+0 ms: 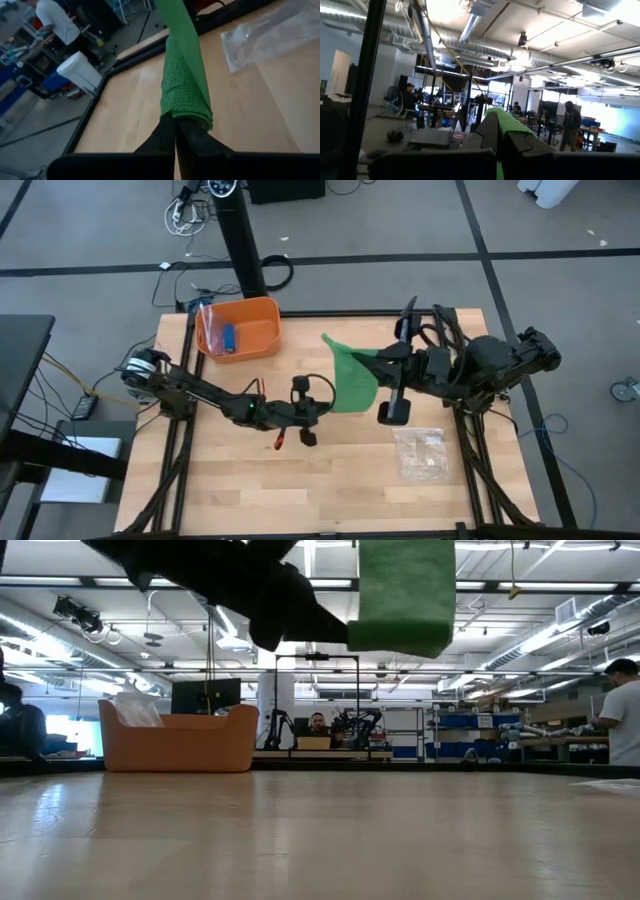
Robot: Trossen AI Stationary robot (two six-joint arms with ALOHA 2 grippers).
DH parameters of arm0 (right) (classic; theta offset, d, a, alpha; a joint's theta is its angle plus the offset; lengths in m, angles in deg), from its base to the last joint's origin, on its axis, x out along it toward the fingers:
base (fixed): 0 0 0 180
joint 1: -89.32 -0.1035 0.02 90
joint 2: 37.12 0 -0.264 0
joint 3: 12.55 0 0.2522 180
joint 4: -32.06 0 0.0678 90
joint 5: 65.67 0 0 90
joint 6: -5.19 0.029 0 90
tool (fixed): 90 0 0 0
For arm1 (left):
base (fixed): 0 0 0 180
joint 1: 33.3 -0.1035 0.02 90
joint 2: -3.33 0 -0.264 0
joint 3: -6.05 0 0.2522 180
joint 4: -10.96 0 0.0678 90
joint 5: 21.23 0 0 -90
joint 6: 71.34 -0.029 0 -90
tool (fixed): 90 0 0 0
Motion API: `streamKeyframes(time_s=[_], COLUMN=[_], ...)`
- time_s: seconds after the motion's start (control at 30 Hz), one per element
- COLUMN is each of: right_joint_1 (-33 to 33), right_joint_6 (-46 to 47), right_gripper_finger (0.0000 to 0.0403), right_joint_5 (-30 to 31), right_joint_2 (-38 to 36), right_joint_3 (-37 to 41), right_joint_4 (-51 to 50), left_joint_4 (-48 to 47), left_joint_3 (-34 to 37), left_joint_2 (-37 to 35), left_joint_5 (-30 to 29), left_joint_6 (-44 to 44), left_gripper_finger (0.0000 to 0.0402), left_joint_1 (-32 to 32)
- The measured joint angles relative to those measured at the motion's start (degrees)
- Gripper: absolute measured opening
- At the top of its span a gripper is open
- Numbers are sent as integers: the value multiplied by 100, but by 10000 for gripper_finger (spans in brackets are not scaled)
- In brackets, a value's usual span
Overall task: Roll bandage
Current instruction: Roll the green bandage
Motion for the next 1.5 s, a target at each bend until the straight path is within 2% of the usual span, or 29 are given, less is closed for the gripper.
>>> streamKeyframes(time_s=[0.17,0.37,0.5,0.63,0.93,1.17,1.5], right_joint_1=[100,508,804,1081,1612,2048,2455], right_joint_6=[4,337,473,723,1138,1605,2356], right_gripper_finger=[0,0,0,0,0,0,1], right_joint_5=[-4,55,205,243,216,-102,-813], right_joint_2=[0,0,0,0,-2,-2,-2], right_joint_3=[-106,-108,-108,-108,-35,298,1380], right_joint_4=[-212,-713,-1121,-1531,-2661,-3178,-3371], left_joint_4=[315,340,346,299,40,235,287], left_joint_3=[-252,-965,-1295,-1593,-2086,-2247,-2247], left_joint_2=[547,955,966,966,960,958,960], left_joint_5=[162,184,147,-153,-576,-747,-1257], left_joint_6=[-78,-527,-852,-1310,-1456,-1305,-987], left_gripper_finger=[1,1,1,1,1,1,1], left_joint_1=[30,397,731,1106,1768,2142,2428])
